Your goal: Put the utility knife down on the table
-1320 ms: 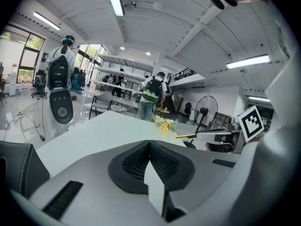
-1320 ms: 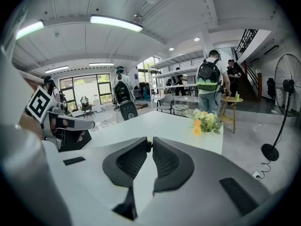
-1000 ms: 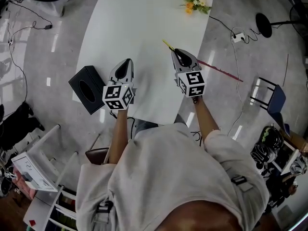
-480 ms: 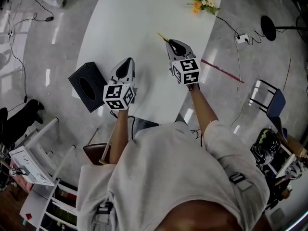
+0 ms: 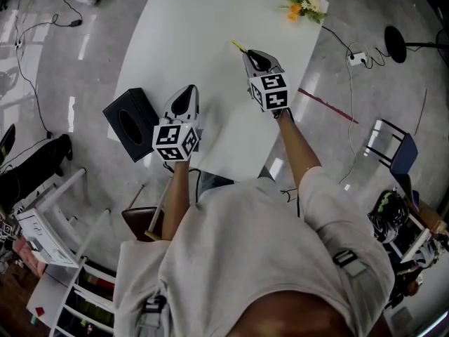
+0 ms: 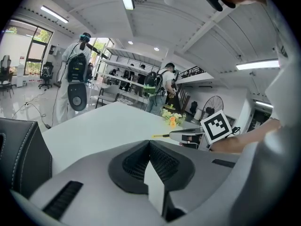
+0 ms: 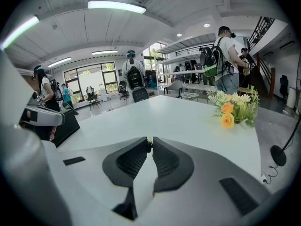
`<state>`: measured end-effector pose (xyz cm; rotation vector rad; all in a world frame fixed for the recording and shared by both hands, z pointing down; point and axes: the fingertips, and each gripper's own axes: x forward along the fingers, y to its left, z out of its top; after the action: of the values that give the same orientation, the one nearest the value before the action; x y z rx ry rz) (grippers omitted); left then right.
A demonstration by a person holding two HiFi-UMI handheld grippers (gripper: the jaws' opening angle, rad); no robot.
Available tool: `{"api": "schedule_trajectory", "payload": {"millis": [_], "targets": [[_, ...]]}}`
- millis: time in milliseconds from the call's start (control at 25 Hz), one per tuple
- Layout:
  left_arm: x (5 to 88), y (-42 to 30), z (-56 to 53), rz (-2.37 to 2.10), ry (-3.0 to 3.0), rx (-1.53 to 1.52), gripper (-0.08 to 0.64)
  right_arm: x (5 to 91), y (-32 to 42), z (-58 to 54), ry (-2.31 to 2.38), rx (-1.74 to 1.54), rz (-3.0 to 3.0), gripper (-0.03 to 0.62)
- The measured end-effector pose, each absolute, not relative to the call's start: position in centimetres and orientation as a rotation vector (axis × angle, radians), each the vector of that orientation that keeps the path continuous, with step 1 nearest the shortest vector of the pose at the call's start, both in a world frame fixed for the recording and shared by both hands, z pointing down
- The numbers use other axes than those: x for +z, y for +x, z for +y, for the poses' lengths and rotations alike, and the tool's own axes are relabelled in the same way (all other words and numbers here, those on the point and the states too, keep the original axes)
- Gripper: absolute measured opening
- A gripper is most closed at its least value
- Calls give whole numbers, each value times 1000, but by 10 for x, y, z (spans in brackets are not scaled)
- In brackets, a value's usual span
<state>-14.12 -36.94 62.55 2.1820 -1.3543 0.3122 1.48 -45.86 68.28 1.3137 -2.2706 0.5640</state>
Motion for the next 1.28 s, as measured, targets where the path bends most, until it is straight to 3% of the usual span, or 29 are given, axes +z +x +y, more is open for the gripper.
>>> {"api": "schedule_trajectory", "payload": {"millis": [480,1280], "targets": [[628,-144,-367,-1348,2170,299,20,716,19,-444,1223,561,-2169,65],[610,-134,-361,-1350,2216,277,20,690,31,-423,1270,548,-2209,43]]}}
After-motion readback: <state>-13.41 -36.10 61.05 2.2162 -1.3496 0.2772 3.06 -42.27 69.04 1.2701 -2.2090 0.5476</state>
